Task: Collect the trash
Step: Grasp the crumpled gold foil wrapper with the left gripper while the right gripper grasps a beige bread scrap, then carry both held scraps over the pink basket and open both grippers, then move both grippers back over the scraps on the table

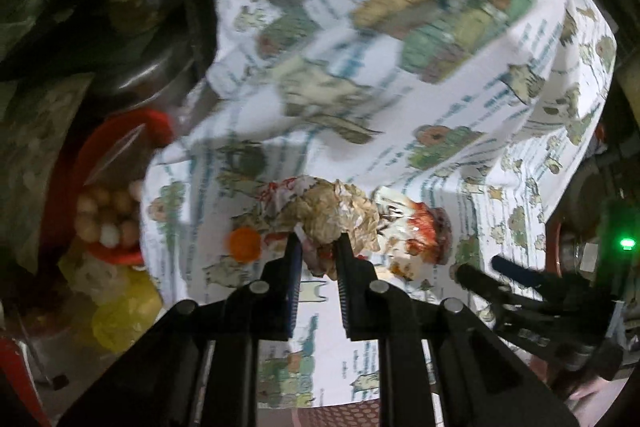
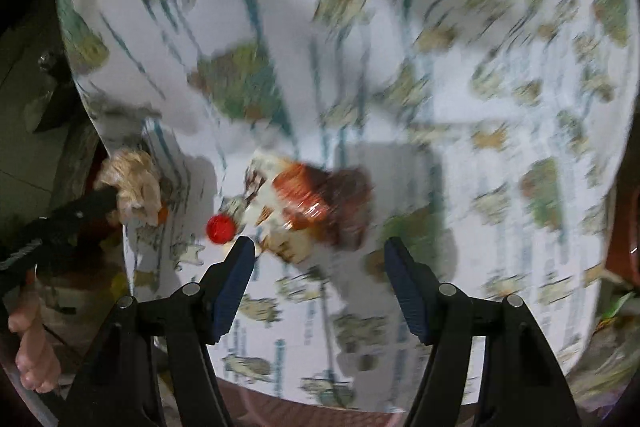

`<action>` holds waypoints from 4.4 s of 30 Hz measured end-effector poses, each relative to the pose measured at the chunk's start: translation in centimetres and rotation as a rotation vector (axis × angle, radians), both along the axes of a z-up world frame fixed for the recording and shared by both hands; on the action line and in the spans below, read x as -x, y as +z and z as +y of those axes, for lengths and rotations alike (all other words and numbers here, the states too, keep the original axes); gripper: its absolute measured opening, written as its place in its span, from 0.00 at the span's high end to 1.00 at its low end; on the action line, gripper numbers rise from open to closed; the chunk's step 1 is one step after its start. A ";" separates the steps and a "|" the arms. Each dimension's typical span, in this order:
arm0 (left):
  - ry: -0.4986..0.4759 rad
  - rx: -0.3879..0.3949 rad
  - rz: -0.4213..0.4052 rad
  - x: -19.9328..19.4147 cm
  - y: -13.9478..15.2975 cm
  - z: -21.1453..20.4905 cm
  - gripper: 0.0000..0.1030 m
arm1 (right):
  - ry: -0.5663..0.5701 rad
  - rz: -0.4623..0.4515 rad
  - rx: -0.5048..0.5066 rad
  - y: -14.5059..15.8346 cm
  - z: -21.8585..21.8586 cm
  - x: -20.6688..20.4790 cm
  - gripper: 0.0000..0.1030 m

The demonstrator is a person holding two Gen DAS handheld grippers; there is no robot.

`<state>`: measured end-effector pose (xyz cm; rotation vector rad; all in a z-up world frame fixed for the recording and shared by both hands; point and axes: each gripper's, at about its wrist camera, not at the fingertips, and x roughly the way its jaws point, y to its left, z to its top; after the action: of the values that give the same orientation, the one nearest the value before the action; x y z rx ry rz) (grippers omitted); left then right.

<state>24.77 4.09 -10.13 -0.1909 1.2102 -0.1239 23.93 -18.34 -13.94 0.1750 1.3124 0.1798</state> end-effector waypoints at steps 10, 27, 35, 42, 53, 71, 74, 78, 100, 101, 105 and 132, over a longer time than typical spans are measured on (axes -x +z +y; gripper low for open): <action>0.041 -0.031 -0.025 0.3 0.9 1.7 0.85 | -0.043 0.101 0.067 -4.5 3.4 -2.0 0.44; 0.044 -0.055 -0.047 0.5 1.7 1.5 0.85 | 0.031 0.116 0.151 -5.8 6.8 -0.8 0.57; 0.043 -0.051 -0.069 1.0 2.4 1.4 0.85 | -0.020 0.066 0.070 -3.1 3.9 0.5 0.57; 0.056 -0.056 -0.094 1.6 3.1 1.4 0.85 | -0.051 -0.005 0.063 -0.9 0.9 1.1 0.57; 0.036 -0.028 -0.122 3.7 4.3 -0.4 0.85 | -0.060 -0.082 0.035 2.7 -4.3 1.5 0.57; 0.004 0.011 -0.132 14.5 6.8 -4.5 0.85 | 0.012 -0.191 -0.052 9.9 -5.2 12.5 0.57; 0.002 0.007 -0.103 16.1 5.4 -5.1 0.85 | -0.005 -0.148 -0.087 8.7 -5.1 14.1 0.57; -0.019 0.008 -0.032 17.5 2.5 -5.9 0.85 | -0.019 -0.095 -0.085 6.4 -4.8 15.5 0.56; -0.114 -0.053 0.446 20.2 -15.4 -9.3 0.81 | 0.011 0.285 -0.007 -11.9 -3.3 17.0 0.56; -0.114 -0.050 0.453 20.2 -15.6 -9.3 0.72 | 0.010 0.291 -0.004 -12.4 -3.2 17.1 0.56; -0.127 -0.093 0.449 20.4 -15.8 -9.3 0.39 | 0.001 0.322 -0.001 -14.4 -3.0 17.3 0.54; 0.068 -0.232 -0.206 13.4 7.5 -2.2 0.00 | -0.001 -0.267 0.140 4.4 -3.8 14.1 0.21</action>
<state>11.33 1.90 -2.67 -0.0149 1.0022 0.0556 9.86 -22.15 -9.58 0.0303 1.0543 0.1055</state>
